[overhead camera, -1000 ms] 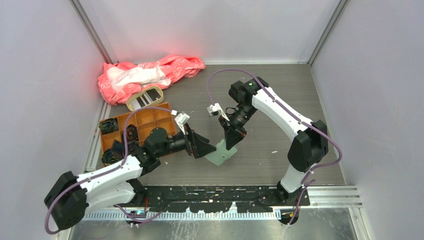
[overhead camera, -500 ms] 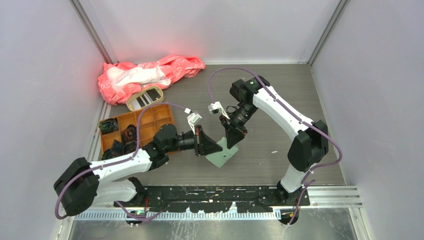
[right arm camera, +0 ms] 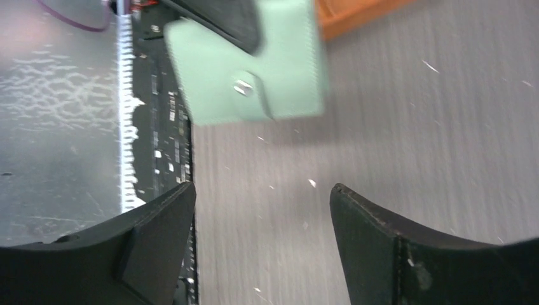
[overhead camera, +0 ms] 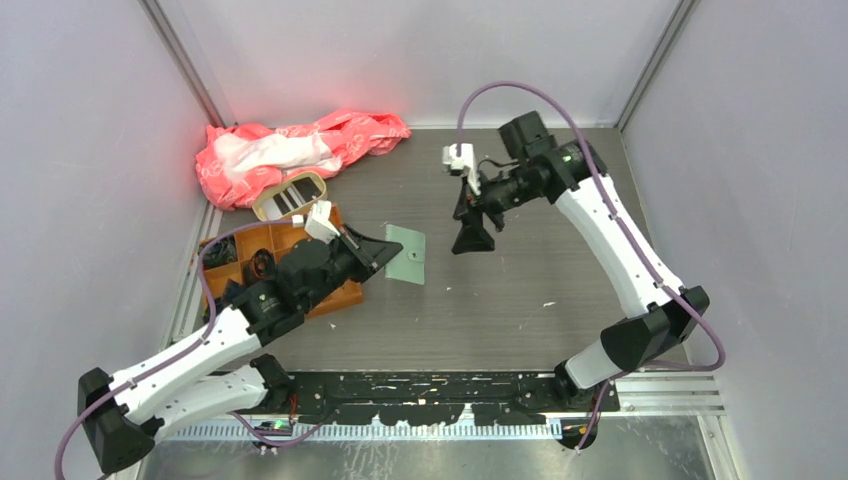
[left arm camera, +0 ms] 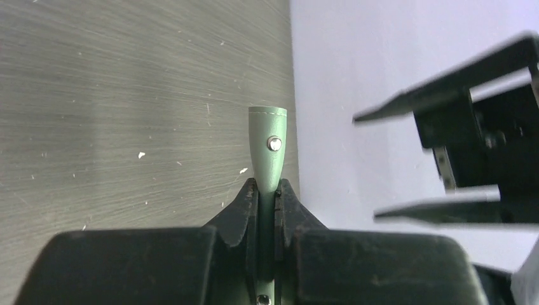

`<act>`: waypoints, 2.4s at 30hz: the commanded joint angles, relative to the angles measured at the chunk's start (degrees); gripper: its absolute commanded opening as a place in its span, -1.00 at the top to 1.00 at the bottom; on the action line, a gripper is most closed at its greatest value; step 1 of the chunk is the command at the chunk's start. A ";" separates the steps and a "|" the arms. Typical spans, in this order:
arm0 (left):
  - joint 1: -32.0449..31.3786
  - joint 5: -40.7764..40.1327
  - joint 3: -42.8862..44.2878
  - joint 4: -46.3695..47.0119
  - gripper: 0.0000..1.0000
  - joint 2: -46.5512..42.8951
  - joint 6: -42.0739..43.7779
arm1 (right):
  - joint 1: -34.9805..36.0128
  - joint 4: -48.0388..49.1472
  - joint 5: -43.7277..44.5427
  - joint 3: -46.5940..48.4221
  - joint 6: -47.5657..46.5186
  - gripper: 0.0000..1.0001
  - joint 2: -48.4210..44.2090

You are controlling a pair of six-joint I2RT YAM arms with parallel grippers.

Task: Put the credit cards into the card holder
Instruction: Open the card holder at the center of the board.

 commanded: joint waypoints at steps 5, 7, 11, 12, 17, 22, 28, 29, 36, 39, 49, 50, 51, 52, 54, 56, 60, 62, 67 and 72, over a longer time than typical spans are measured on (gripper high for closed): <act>-0.42 -4.15 14.16 -16.88 1.00 9.65 -12.99 | 9.98 12.81 7.33 -5.23 15.15 -0.30 -0.41; -0.86 -3.68 14.21 -15.04 1.00 10.91 -13.53 | 10.84 14.42 9.54 -5.77 16.32 -0.27 -0.23; -1.11 -3.28 14.46 -14.03 1.00 11.83 -13.24 | 11.74 17.72 14.20 -7.19 18.77 -0.27 0.27; -1.20 -3.27 14.47 -13.90 1.00 11.85 -13.14 | 11.79 18.43 14.56 -7.59 19.34 -0.27 0.41; -1.11 -2.93 13.83 -12.11 1.00 11.54 -13.25 | 13.55 19.18 13.21 -9.32 19.28 -0.27 1.25; -1.15 -2.10 13.04 -10.20 1.00 11.32 -13.25 | 14.59 19.38 11.07 -10.07 19.46 -0.28 2.09; -1.16 -0.56 12.19 -6.74 1.00 11.10 -12.86 | 15.28 19.90 10.60 -10.80 19.92 -0.23 3.00; -1.15 -0.28 12.23 -6.25 1.00 11.12 -12.81 | 15.36 20.16 11.14 -11.00 20.05 -0.14 3.06; -1.15 0.26 11.63 -4.81 1.00 10.21 -12.65 | 15.30 20.78 12.54 -11.59 20.60 0.55 2.81; -1.15 -0.58 11.09 -5.01 1.00 9.55 -12.36 | 14.85 21.08 12.63 -11.50 21.38 0.83 2.38; -1.06 -3.79 3.77 0.82 1.00 6.65 -13.42 | 6.68 27.21 -0.26 -17.61 32.01 0.98 -1.82; -1.06 -3.61 3.67 0.96 0.98 6.96 -13.36 | 6.28 28.23 -0.82 -18.69 33.11 0.98 -2.20; -1.06 -3.42 3.59 0.99 0.88 7.35 -13.15 | 5.82 29.19 -1.16 -19.64 34.24 0.98 -2.63; -1.03 -3.37 3.45 0.97 0.75 7.67 -12.89 | 5.10 30.26 -1.51 -20.50 35.39 0.98 -2.88; -1.03 -3.27 2.98 0.99 0.54 8.25 -12.54 | 3.28 32.93 -2.53 -22.16 38.33 0.98 -3.63; -1.06 -3.41 2.12 0.91 0.30 8.86 -11.79 | 1.32 35.65 -3.56 -24.00 41.36 0.98 -4.25; -0.85 -3.81 -0.07 -0.41 -0.10 10.64 -10.45 | 0.09 38.04 -2.07 -28.51 42.25 0.98 -5.24; -0.50 -3.49 -1.26 -0.81 -0.21 12.19 -9.38 | -0.35 40.23 -0.37 -31.60 42.49 0.98 -5.26; 0.00 -3.11 -2.54 -3.04 -0.33 16.12 -4.88 | -2.76 45.57 7.05 -39.49 41.35 0.98 -1.65; 0.08 0.31 -4.28 3.38 -0.34 18.15 -2.37 | -4.14 43.95 12.87 -41.03 38.11 0.96 1.53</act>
